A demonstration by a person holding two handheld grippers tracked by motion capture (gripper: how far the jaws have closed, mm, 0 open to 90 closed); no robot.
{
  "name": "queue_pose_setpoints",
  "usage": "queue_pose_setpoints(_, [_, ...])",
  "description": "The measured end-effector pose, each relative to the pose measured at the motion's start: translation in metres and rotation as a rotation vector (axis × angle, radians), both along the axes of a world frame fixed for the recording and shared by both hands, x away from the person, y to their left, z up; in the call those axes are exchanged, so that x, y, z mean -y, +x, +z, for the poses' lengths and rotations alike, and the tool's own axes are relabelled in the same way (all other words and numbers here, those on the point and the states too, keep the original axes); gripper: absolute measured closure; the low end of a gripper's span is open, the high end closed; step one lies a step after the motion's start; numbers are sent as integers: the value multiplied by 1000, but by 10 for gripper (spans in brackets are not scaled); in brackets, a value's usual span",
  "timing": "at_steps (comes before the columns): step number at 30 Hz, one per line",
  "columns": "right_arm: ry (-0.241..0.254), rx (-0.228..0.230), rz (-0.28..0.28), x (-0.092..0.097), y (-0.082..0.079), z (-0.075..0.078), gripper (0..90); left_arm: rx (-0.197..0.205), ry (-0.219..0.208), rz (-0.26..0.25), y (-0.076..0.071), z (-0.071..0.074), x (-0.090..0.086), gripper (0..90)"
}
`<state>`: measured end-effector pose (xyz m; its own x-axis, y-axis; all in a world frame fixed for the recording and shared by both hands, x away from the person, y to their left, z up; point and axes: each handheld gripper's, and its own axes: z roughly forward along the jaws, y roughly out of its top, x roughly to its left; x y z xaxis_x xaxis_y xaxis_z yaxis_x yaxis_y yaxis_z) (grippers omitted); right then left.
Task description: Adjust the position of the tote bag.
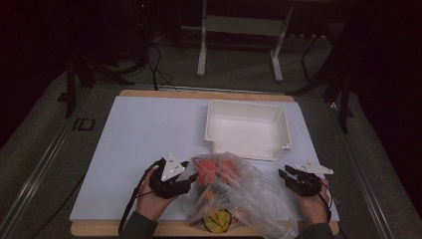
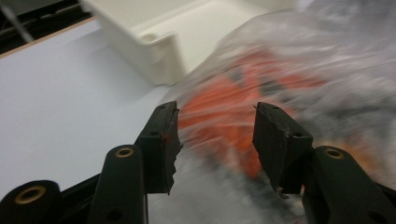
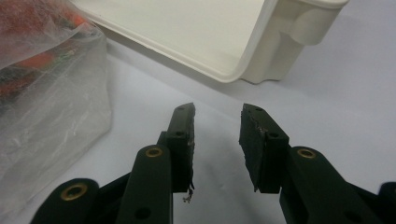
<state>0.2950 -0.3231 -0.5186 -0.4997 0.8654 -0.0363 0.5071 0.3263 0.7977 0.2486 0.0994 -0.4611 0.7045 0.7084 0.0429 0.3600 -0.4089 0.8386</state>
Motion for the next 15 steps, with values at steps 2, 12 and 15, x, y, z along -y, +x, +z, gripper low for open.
queue_pose_setpoints(2, [-4,1,1,0,0,0,649,3,-1,-25,-1,2,6,489])
queue_pose_setpoints(12, [-6,6,1,-1,0,1,640,-34,-30,-132,-1,8,28,354])
queue_pose_setpoints(15, [-8,6,2,-2,0,0,635,-59,-55,-195,-2,9,42,275])
